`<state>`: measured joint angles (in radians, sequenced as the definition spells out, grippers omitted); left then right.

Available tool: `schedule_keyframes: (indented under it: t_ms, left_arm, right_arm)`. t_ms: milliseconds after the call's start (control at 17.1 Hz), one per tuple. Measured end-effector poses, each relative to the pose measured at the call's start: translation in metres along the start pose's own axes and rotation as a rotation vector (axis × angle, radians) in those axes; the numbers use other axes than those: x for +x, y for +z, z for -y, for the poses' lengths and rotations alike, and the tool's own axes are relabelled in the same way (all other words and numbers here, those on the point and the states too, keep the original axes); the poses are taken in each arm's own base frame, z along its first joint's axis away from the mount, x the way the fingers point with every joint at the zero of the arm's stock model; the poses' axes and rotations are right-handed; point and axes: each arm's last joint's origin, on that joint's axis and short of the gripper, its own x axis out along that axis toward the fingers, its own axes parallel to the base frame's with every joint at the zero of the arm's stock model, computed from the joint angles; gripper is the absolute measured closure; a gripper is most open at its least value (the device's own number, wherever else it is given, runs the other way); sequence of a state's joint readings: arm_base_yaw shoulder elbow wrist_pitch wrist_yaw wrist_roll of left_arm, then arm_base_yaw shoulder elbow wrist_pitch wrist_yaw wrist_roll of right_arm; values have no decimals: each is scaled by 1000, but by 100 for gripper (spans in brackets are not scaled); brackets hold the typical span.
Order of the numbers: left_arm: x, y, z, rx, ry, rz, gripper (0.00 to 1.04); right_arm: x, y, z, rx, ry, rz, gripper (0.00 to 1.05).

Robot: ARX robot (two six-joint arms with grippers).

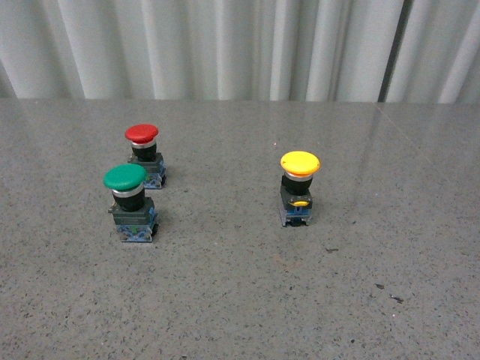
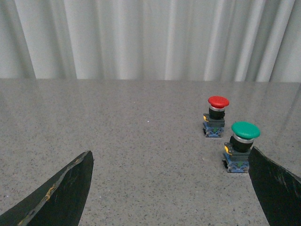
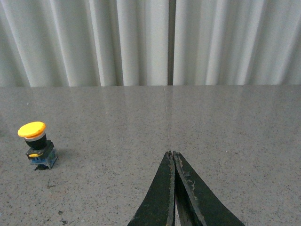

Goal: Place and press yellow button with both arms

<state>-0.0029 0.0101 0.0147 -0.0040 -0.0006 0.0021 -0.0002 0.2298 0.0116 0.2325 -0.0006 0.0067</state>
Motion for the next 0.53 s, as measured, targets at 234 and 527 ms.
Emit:
schedule_keyframes:
  t_ms: [234,527]
  left_arm:
    - [0,0,0,0,-1,0,7]
    - [0,0,0,0,0,0,7]
  right_arm:
    - [-8,-4,0,0,-1,-38,103]
    - [-15,-3,0,0,0,-8,103]
